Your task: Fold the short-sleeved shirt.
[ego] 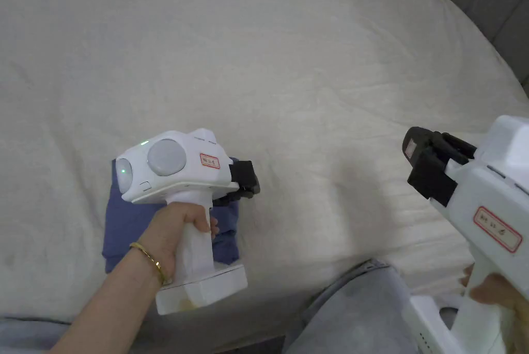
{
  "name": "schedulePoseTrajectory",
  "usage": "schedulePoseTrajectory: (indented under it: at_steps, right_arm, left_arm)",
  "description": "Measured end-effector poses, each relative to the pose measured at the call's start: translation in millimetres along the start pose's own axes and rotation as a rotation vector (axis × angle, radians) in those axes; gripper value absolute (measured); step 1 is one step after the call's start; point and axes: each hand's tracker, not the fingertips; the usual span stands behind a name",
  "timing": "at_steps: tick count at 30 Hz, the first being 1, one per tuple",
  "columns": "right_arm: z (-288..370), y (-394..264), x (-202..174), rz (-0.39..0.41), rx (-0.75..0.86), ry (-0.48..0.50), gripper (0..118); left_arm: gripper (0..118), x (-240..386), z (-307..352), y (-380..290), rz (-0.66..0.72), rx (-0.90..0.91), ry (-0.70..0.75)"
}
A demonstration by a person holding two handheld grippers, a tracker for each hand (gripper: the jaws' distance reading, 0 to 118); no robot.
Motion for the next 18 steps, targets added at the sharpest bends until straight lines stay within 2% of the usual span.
schedulePoseTrajectory:
  at_steps: [2,5,8,11,18]
  right_arm:
    - [1,0,3,-0.002,-0.002,-0.010,2]
    - [1,0,5,-0.010,0.002,-0.009,2]
    - [-4,0,3,-0.012,0.001,0.003,2]
    - [-8,0,-3,-0.005,-0.003,0.023,2]
    - [-10,0,-20,0.044,-0.012,0.037,2]
  left_arm:
    - [31,6,15,2,-0.063,0.032,-0.007]
    - [3,2,40,11,-0.163,0.192,0.042]
    - [1,4,74,14,-0.262,0.291,0.176]
    - [0,0,67,8,-0.336,0.292,0.301]
    - [0,4,14,-48,-0.336,0.147,0.302]
